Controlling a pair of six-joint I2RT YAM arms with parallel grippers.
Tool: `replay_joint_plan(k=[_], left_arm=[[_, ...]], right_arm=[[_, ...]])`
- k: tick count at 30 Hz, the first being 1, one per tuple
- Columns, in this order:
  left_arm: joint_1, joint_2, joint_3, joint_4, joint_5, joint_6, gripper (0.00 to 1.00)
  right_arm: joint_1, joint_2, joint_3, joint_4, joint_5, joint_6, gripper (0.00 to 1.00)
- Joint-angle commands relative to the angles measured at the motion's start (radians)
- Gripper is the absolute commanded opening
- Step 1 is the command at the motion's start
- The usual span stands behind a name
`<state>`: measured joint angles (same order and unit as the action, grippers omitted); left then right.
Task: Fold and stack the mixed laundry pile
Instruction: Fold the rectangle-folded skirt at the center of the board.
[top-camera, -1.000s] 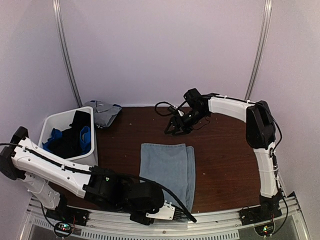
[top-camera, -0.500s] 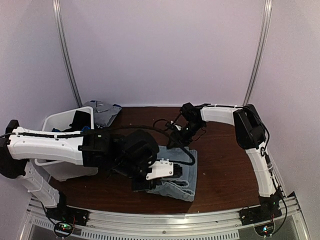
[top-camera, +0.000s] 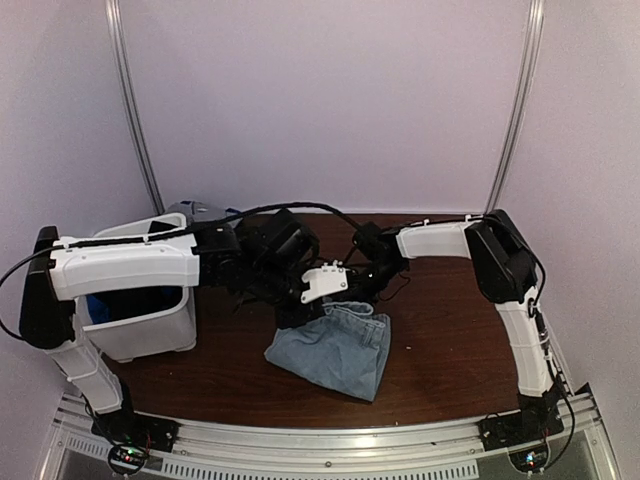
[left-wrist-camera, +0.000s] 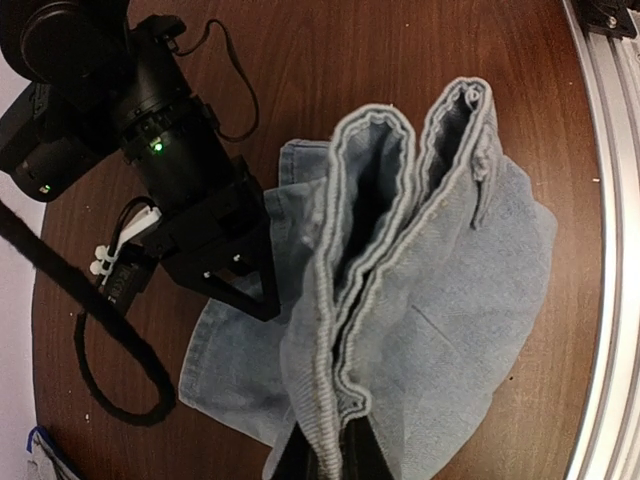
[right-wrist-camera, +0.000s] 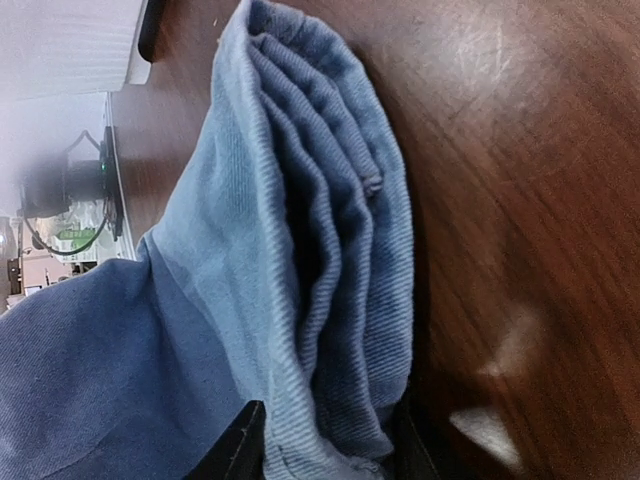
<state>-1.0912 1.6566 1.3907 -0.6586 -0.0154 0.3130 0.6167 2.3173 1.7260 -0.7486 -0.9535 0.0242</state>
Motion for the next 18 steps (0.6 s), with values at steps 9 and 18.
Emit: replay_joint_plan(k=[9,18], left_arm=[[0.061,0.107,0.049,0.135,-0.024,0.108,0.03],[0.105,0.163,0.067,0.184,-0.058,0.101,0.24]], right_arm=[[-0.017,-0.07,0.019,-0.005,0.014,0.045,0.54],[-0.157,-0.229,0.03,0.075,0.126,0.219,0.66]])
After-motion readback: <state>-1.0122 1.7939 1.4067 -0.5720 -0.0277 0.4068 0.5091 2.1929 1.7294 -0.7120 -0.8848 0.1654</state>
